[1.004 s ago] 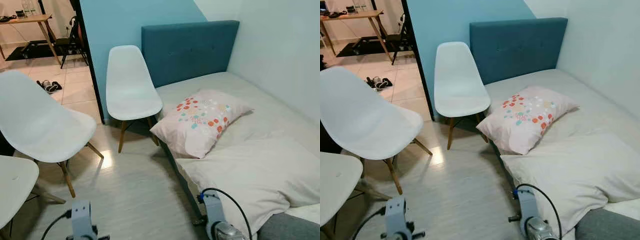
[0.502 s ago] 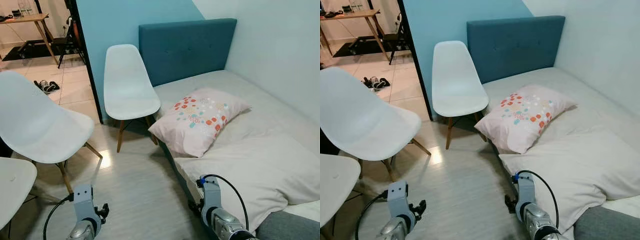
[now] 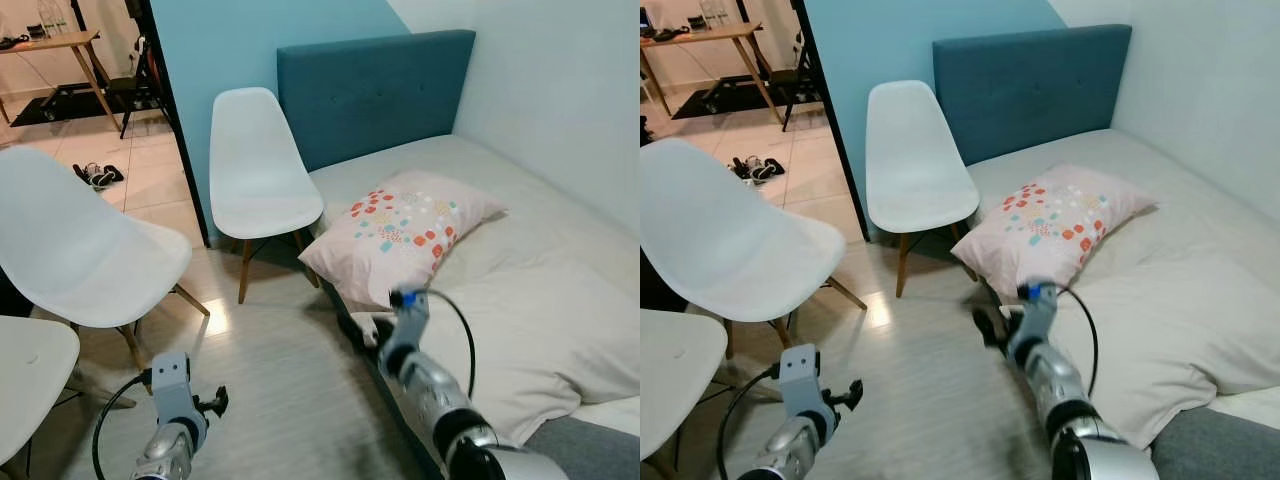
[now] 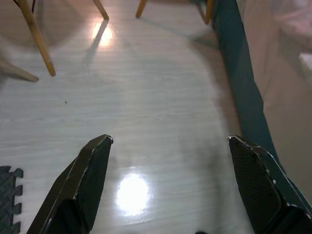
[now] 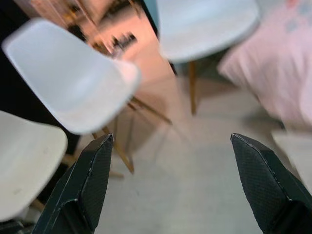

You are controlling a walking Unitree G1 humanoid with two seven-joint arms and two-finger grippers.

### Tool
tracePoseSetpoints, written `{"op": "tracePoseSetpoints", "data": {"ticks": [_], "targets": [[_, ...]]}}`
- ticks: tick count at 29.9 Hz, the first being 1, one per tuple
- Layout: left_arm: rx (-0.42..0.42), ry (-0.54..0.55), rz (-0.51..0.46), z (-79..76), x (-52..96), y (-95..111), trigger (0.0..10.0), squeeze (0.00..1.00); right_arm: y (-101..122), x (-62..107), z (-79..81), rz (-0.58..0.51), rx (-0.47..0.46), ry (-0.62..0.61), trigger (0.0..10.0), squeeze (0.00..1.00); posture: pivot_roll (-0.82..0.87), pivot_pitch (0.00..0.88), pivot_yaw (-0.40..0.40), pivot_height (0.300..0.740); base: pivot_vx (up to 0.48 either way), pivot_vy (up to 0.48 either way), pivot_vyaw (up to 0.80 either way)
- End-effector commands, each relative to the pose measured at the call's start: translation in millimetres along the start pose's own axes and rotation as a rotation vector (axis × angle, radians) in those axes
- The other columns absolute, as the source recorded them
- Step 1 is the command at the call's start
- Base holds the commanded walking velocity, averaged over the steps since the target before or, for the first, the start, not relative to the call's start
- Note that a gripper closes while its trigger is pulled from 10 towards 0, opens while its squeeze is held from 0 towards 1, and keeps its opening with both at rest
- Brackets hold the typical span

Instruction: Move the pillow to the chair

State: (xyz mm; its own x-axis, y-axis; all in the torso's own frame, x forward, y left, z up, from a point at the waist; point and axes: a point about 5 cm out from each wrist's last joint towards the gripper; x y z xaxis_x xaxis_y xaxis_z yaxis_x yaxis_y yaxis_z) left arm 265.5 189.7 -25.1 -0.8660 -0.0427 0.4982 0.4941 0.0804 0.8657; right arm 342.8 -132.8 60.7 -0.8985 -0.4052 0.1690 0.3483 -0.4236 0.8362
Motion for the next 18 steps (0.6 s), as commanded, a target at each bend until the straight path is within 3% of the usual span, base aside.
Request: {"op": "tracePoseSetpoints", "data": {"ticks": [1,6,15,18], "targets": [[0.014,0.014,-0.011,3.9,-0.1,2,10.0,0.0,-4,1.6,0.0,-0.002,-0.022,0.01,10.0,0.0,0.1,0.0,0.024,0.74,0.262,0.0,0.0],[0.027,0.015,-0.035,0.7,-1.6,7,10.0,0.0,9,-5.8,11.3,-0.044,0.018,0.077,10.0,0.0,0.1,0.0,0.023,0.74,0.282,0.0,0.0],[0.02,-0.001,-0.05,-2.5,-2.5,9,10.0,0.0,8,-8.5,20.7,-0.024,0.086,0.147,10.0,0.0,0.1,0.0,0.023,0.74,0.325,0.0,0.0],[0.016,-0.006,-0.053,-4.0,-2.6,10,10.0,0.0,-3,-7.4,25.4,0.033,0.149,0.192,10.0,0.0,0.1,0.0,0.024,0.74,0.33,0.0,0.79]]}}
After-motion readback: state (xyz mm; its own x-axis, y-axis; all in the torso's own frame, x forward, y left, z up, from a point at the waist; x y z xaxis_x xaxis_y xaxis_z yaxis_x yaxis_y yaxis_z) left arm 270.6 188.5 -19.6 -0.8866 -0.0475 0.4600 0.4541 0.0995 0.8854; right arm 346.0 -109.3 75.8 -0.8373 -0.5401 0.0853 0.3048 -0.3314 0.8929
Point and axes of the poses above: a point about 5 cm out from each wrist's last joint towards the gripper, its own x axis pointing back from the gripper into the wrist, its own y axis along the axis of the wrist's last joint, z = x × y, and after that the axes turned 11 degrees about -x, right-handed
